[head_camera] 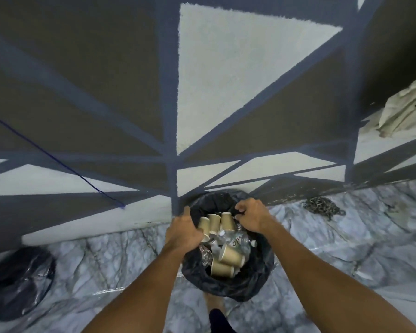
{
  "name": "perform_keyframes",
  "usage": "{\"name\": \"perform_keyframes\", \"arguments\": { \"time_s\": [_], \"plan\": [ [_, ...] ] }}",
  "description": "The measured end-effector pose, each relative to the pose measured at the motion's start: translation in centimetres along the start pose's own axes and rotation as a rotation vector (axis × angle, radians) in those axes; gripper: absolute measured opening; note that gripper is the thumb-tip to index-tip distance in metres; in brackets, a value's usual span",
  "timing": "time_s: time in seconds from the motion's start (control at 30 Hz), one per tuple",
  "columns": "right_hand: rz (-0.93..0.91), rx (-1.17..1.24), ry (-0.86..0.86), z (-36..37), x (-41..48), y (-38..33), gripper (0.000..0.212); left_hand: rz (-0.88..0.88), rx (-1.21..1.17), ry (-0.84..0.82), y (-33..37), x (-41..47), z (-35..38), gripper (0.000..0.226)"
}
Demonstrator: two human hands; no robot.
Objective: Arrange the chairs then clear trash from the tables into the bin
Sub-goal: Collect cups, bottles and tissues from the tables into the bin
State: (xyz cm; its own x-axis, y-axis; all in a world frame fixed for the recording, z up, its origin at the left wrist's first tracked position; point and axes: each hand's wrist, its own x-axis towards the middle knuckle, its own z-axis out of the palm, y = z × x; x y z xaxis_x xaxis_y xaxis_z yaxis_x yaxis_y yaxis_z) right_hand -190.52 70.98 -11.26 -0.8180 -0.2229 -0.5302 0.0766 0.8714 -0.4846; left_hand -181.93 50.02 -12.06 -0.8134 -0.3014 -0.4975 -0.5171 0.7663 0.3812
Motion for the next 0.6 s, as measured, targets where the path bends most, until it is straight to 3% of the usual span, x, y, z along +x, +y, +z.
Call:
{"name": "perform_keyframes", "arguments": {
  "time_s": [0.33,0.6],
  "plan": [
    [-0.441,-0.136,-0.171,6.3,0.0,-16.8,0.032,-0.205,-0.163,0.262,-10.7,-6.3,-9.0,0.069],
    [-0.864,-0.328,-0.34,17.8,-11.9,-30.4,0.037,-0.394,-0.143,0.505,-23.1,-21.0,-12.3,0.05]
  ]
}}
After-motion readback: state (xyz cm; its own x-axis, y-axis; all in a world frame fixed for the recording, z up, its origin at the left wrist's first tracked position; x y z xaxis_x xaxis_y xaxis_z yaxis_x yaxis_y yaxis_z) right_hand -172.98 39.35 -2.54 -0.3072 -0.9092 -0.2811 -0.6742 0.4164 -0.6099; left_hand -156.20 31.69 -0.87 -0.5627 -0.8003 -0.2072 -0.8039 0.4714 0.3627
